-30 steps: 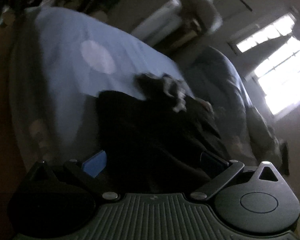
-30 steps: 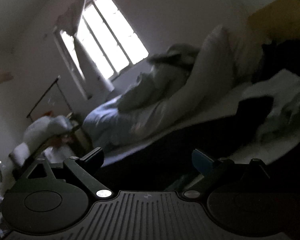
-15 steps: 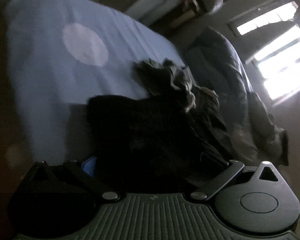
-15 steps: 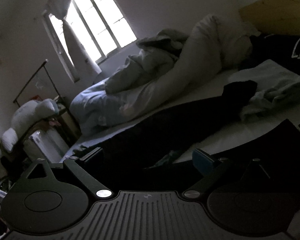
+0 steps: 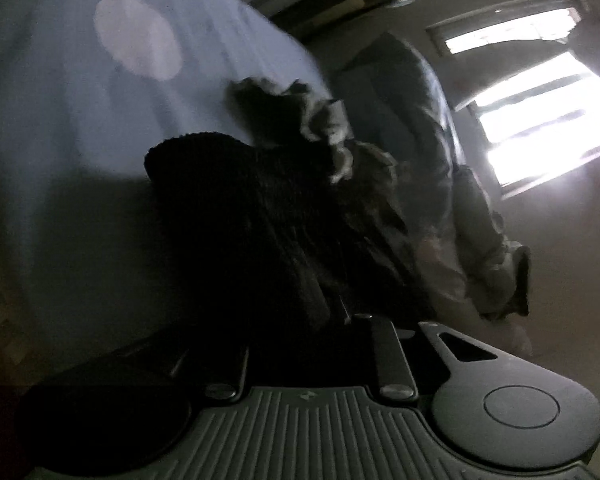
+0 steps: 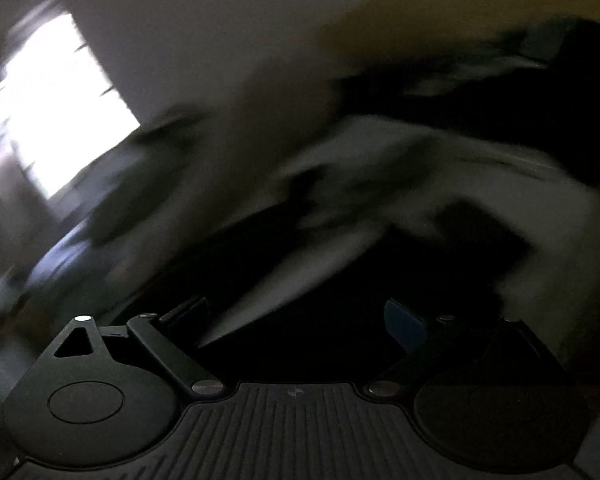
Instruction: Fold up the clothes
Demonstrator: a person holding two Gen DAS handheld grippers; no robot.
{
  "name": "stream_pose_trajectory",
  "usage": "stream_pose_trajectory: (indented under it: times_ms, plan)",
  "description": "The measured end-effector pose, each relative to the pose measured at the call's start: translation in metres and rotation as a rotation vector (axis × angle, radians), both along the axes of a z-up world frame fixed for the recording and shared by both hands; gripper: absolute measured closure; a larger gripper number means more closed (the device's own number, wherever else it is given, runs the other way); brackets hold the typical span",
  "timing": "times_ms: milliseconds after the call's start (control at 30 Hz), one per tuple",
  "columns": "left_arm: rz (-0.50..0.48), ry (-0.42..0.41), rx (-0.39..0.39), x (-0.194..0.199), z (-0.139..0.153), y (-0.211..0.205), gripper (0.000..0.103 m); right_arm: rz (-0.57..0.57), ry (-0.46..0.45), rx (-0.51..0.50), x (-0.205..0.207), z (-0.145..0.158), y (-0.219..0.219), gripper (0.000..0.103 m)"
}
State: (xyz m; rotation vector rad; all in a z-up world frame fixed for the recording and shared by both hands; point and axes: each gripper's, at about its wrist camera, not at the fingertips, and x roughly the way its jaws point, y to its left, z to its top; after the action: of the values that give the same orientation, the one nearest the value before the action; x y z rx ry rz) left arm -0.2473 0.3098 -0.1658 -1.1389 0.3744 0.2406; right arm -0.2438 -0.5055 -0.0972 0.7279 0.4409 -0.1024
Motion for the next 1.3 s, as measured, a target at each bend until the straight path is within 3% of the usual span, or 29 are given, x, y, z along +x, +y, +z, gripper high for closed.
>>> stream_pose_trajectory:
  times_ms: [100, 133, 200, 333, 400, 433, 500, 533, 600, 633, 700, 733, 767, 1067, 1300]
  plan:
    - [0.034, 0.006, 0.027, 0.002, 0.007, -0.008, 0.083, -0.124, 0.068, 0.059, -0.003, -0.034, -0.032, 0.016]
    - [0.05, 0.006, 0.015, 0.002, 0.006, -0.01, 0.073, -0.127, 0.085, 0.051, 0.0, -0.041, -0.035, 0.017]
    - [0.058, 0.026, -0.008, 0.006, 0.002, -0.012, 0.064, -0.119, 0.105, 0.035, 0.009, -0.055, -0.038, 0.017]
    - [0.041, 0.054, -0.051, 0.014, -0.013, -0.016, 0.061, -0.101, 0.144, 0.007, 0.027, -0.08, -0.042, 0.018]
    - [0.048, 0.058, -0.054, 0.014, -0.018, -0.017, 0.062, -0.1, 0.17, -0.006, 0.038, -0.089, -0.041, 0.018]
    - [0.052, 0.056, -0.054, 0.013, -0.018, -0.017, 0.074, -0.103, 0.181, -0.005, 0.042, -0.093, -0.04, 0.019]
    - [0.049, 0.053, -0.03, 0.012, -0.016, -0.018, 0.083, -0.113, 0.194, 0.014, 0.049, -0.1, -0.039, 0.023]
    - [0.045, 0.053, -0.014, 0.012, -0.014, -0.019, 0.086, -0.123, 0.2, 0.014, 0.051, -0.102, -0.038, 0.027]
    - [0.041, 0.048, 0.009, 0.011, -0.008, -0.019, 0.089, -0.141, 0.194, 0.009, 0.051, -0.103, -0.036, 0.045]
    - [0.044, 0.04, 0.01, 0.01, -0.005, -0.019, 0.09, -0.143, 0.193, 0.003, 0.051, -0.102, -0.035, 0.068]
    - [0.054, 0.027, 0.018, 0.006, 0.001, -0.019, 0.092, -0.141, 0.196, -0.001, 0.054, -0.101, -0.034, 0.08]
    - [0.061, 0.011, 0.022, 0.006, 0.006, -0.019, 0.093, -0.135, 0.188, 0.013, 0.055, -0.102, -0.035, 0.093]
    - [0.07, -0.006, 0.022, 0.003, 0.01, -0.019, 0.093, -0.136, 0.185, 0.031, 0.055, -0.102, -0.037, 0.096]
    - [0.156, -0.109, 0.035, -0.015, 0.057, -0.03, 0.094, -0.199, 0.038, 0.213, 0.02, -0.063, -0.052, 0.099]
    - [0.189, -0.229, 0.052, -0.043, 0.099, -0.041, 0.094, -0.223, 0.012, 0.213, -0.011, -0.031, -0.07, 0.1]
